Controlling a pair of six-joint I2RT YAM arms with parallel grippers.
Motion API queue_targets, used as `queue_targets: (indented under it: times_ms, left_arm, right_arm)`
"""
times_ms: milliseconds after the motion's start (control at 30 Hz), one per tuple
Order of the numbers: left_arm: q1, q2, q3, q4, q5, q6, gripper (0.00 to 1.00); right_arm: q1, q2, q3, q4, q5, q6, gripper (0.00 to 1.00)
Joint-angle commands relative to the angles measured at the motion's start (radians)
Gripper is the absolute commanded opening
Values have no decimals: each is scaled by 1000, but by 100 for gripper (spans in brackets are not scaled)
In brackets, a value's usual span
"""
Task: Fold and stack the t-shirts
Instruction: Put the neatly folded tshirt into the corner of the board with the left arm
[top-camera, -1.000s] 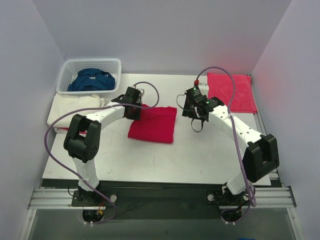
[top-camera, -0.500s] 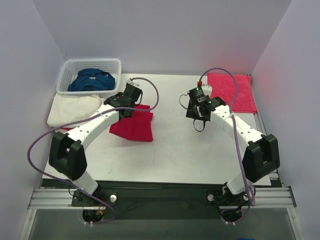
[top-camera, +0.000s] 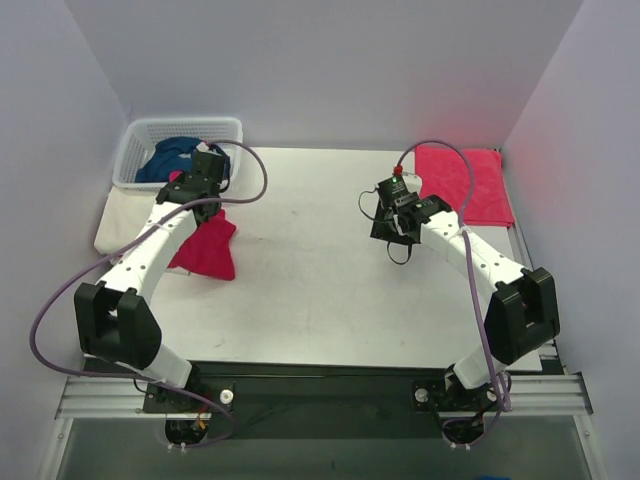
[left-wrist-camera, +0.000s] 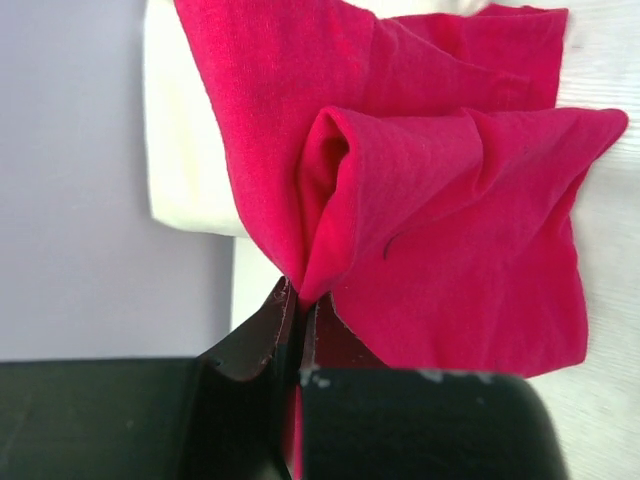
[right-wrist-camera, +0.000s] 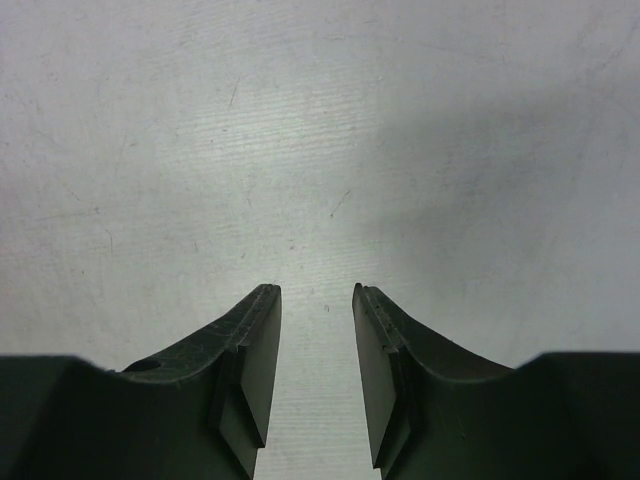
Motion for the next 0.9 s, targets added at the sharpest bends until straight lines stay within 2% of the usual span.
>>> queue_targets:
  times_ms: [0,133,267,400,433,500,867]
  left_arm:
    - [74,-1,87,74,-47,132,0]
    - [174,-6,64,153,-21,207,0]
    - [245,12,81,178,22,213,0]
    - [283,87,106,195,-28,193,0]
    - [333,103,113,189,-33,187,0]
    - [358,146,139,155,-28,143,0]
    - [487,243,179,117,-104,15,0]
  right_arm:
    - [1,-35,-7,-15,-15,14,36]
    - [2,-26,-7,-10,-23,12,35]
    - [1,-18,-1,-10,-40,8,34]
    - [-1,-15,5,-10,-45,-3,34]
    - [-1,-15,6,-9,-43,-3,34]
    - [-1,-12,10,-10,-46,-6,34]
    - [-2,25,23,-7,-69,-2,33]
